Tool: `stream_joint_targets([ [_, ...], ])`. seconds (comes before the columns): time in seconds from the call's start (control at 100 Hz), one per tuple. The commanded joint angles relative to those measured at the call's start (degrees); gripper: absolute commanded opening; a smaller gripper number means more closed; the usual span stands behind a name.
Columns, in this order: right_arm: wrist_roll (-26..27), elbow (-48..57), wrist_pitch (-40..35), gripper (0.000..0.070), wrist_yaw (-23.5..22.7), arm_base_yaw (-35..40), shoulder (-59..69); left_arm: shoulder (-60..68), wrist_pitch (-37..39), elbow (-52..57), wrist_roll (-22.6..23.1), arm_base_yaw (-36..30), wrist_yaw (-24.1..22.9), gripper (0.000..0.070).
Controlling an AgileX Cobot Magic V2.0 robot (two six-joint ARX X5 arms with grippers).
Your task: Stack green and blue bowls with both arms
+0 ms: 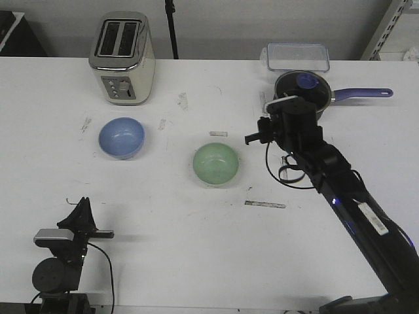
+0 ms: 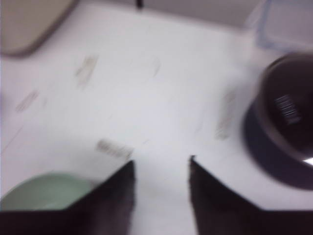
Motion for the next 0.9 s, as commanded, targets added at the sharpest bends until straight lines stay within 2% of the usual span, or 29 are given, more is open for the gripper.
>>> stream_joint_targets([
  [0.0,-1.55,-5.18,4.70,0.0078,0.28,-1.09,-2.97,-0.09,0.63,-1.29,-0.13,0.11,-0.04,0.0001],
  [0.08,-3.13,-11.91,9.49,0.0075,0.28,-3.28,-8.11,-0.09,0.61,-1.29,-0.15,0.11,-0.04,0.0001],
  [0.16,-6.45,-17.90,12.96,0.0006,0.26,-5.62,-13.18,-0.09,0.61,-1.29,-0.15,0.11,-0.07,0.0001],
  [0.26,-11.30,-24.35,16.57,0.0006,0.26,-8.66,-19.02,-0.09,0.61,-1.29,-0.13,0.11,-0.04,0.0001],
  [0.36,-13.62,-29.70,18.43,0.0006,0.22,-12.26,-24.65,-0.09,0.63,-1.29,-0.13,0.11,-0.04,0.0001],
  [0.48,-12.79,-34.93,19.76,0.0006,0.13,-16.33,-31.12,-0.09,0.61,-1.29,-0.15,0.11,-0.04,0.0001],
  [0.65,-4.28,-41.77,21.84,0.0006,0.15,-20.65,-40.70,-0.09,0.63,-1.29,-0.13,0.11,-0.07,0.0001],
  [0.89,0.04,-50.18,23.39,0.0007,0.02,-21.66,-53.66,-0.09,0.61,-1.29,-0.13,0.11,-0.07,0.0001],
])
